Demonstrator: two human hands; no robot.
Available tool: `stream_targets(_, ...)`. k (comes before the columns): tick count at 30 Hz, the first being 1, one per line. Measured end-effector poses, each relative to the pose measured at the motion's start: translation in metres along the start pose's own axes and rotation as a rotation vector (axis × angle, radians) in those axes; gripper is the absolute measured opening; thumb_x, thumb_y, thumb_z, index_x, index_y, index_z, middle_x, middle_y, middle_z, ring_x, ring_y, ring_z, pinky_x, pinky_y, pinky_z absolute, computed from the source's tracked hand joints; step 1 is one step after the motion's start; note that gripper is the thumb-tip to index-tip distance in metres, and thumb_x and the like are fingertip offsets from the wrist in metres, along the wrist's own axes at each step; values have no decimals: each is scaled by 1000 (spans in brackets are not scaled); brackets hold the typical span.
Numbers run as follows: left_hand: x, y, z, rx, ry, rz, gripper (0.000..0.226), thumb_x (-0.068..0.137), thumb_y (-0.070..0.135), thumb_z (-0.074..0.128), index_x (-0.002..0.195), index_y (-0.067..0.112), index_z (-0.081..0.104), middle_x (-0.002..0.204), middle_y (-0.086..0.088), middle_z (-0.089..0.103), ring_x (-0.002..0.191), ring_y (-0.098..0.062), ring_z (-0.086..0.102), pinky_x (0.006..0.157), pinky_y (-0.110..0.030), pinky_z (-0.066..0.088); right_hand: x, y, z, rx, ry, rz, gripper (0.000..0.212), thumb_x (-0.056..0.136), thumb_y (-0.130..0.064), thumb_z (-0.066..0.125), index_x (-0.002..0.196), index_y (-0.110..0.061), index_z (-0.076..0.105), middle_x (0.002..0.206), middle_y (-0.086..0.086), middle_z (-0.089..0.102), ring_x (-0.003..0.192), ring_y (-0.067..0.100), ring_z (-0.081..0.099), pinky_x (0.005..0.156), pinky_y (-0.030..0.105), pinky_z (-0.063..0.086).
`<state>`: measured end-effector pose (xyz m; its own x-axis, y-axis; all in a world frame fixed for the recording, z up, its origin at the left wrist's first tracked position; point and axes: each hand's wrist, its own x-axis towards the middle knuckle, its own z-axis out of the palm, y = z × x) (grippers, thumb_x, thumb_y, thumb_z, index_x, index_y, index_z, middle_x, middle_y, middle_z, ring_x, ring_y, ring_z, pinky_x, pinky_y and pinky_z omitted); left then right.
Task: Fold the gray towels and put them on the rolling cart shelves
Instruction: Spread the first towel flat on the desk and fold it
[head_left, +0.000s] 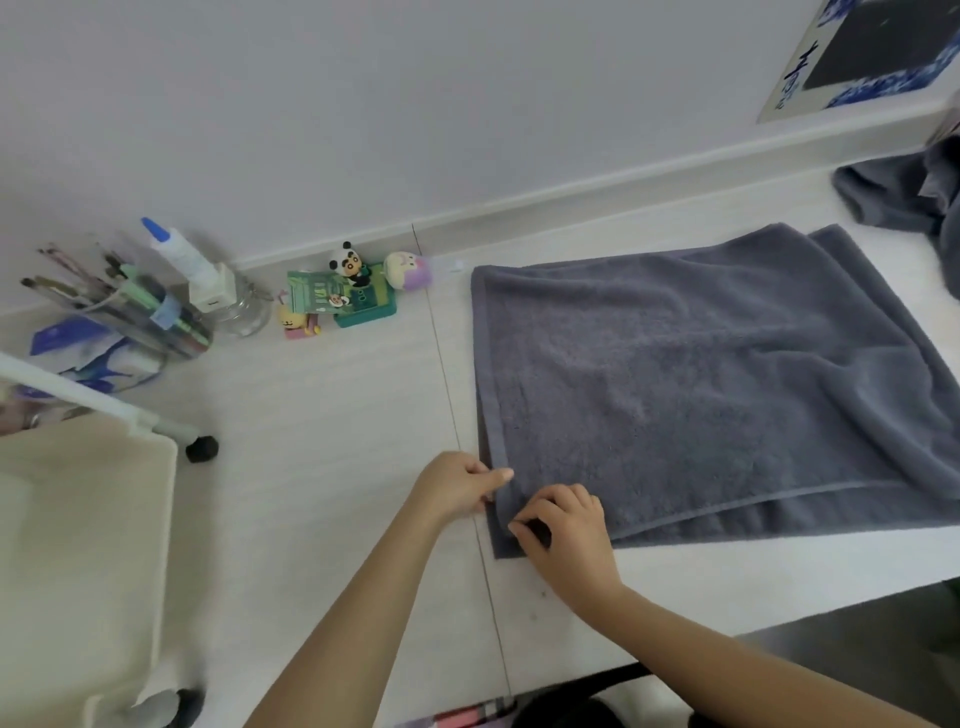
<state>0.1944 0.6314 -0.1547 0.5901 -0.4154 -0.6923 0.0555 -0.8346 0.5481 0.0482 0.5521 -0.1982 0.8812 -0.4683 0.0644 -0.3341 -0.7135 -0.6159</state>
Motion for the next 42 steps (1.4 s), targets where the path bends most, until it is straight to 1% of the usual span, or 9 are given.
stream_targets(5,-27,-15,19,84,23,8,35,81,43,69,67,12,64,61,-3,58,61,-18,55,63,-30,45,-6,1,-22,75,-47,19,22,83,-38,51,78,-23,67,79,-13,62,76,10,51,74,18,33)
stream_targets(8,-37,-22,35,82,120,29,42,78,43,71,57,18,44,55,3,43,53,-13,42,53,-28,30,-20,13,-38,89,11,54,9,86,-24,60,80,-20,65,80,-9,57,75,10,51,70,22,40)
stream_targets(16,-50,-29,54,-110,291,36,28,94,30,53,73,16,43,69,4,46,61,-8,43,51,-21,28,-22,49,-87,403,328,935,38,93,-24,56,122,-2,47,131,15,40,89,18,48,84,32,41)
stream_targets(22,-54,-26,60,-125,318,19,23,95,25,49,77,12,42,71,1,47,61,-10,42,49,-22,27,3,74,-113,709,589,1248,64,82,-31,71,127,-2,36,119,13,51,105,32,56,96,44,47)
stream_targets(26,-54,-29,65,-53,357,72,27,94,23,52,72,16,38,68,3,45,59,-8,40,49,-21,27,6,91,-120,849,576,1295,45,80,-28,74,108,-3,50,107,13,60,97,34,59,93,46,49)
stream_targets(34,-51,-28,70,249,428,152,24,91,24,52,73,22,36,67,8,47,69,-16,54,68,-28,33,-35,82,-118,361,399,933,20,93,-17,55,98,-3,41,75,4,46,75,27,46,69,36,36)
stream_targets(36,-52,-22,70,352,440,130,13,89,27,52,92,19,43,83,5,55,85,-19,57,76,-30,34,-33,81,-115,347,386,905,20,92,-13,56,95,-3,39,75,5,45,73,26,46,68,36,36)
stream_targets(38,-50,-19,74,368,492,126,45,86,28,54,126,15,39,117,-4,51,112,-24,48,93,-34,33,-32,81,-113,351,396,897,20,91,-10,58,93,-5,39,79,9,48,74,29,48,67,36,38)
stream_targets(42,-34,-3,83,494,485,469,66,93,40,28,152,21,6,159,-4,2,146,-24,4,117,-41,0,-34,85,-109,204,395,883,25,86,-14,64,86,-7,40,84,14,50,82,35,50,73,45,43)
